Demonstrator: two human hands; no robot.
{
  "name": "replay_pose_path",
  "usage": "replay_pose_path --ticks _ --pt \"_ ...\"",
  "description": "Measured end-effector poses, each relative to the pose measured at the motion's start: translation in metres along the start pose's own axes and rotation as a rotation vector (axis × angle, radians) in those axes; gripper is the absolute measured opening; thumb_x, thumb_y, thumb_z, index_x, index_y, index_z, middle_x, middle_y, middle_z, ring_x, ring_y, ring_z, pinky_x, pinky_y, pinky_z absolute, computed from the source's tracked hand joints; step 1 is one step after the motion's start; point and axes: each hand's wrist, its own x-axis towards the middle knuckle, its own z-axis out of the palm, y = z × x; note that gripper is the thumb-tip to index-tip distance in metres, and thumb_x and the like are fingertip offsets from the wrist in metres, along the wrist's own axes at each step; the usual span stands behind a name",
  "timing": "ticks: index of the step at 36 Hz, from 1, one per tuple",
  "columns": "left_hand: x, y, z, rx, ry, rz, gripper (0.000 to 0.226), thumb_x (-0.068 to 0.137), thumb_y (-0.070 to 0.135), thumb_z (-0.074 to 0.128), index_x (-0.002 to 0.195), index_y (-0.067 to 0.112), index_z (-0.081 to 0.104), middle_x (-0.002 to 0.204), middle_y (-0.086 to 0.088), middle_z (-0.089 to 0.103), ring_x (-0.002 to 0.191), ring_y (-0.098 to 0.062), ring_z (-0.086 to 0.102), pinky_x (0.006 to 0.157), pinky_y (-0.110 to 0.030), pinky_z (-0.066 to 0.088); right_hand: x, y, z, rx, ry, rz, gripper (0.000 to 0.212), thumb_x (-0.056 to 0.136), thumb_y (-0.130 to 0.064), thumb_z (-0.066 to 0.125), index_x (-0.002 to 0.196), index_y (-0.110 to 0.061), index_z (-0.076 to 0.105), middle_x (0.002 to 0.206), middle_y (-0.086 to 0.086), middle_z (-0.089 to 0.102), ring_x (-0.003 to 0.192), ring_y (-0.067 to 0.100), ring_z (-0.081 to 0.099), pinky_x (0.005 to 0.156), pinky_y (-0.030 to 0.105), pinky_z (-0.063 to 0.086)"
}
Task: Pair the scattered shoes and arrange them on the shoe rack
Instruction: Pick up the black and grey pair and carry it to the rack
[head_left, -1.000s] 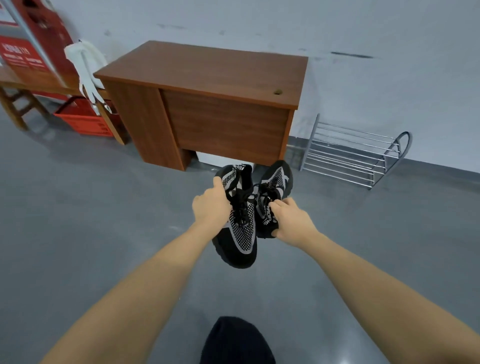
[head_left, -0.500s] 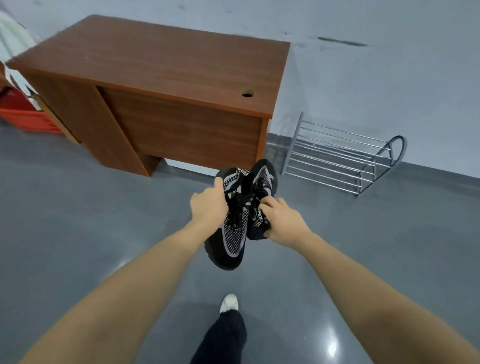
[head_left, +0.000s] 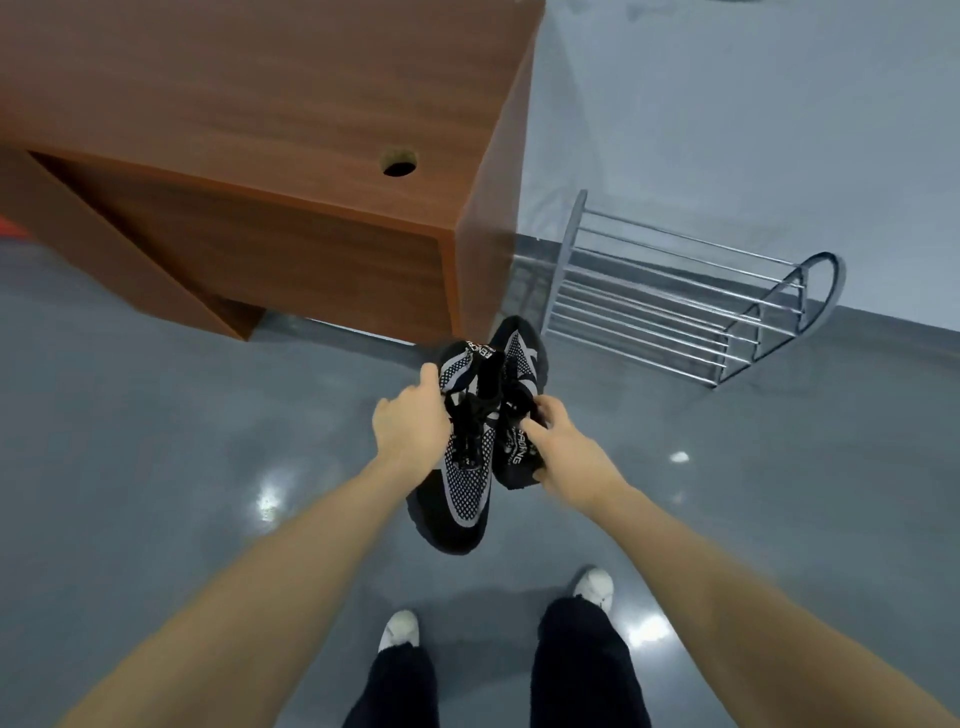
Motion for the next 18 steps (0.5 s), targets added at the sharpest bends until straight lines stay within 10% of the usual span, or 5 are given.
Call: replay_pose_path --ticks 18 --pt "0.169 0.076 0.216 -0.087 -0.122 -0.059 0.031 0.097 0.009 0.040 0.128 0.014 0.038 0.074 -0.005 0.056 0.070 -0.027 0.052 0.066 -0.033 0.038 0.123 0.209 0.118 0.134 -0.058 0.106 0.072 0.080 0.002 0.056 0.140 -0.024 0.027 0.148 -0.002 0.011 0.107 0.027 0.052 0.076 0.027 0.048"
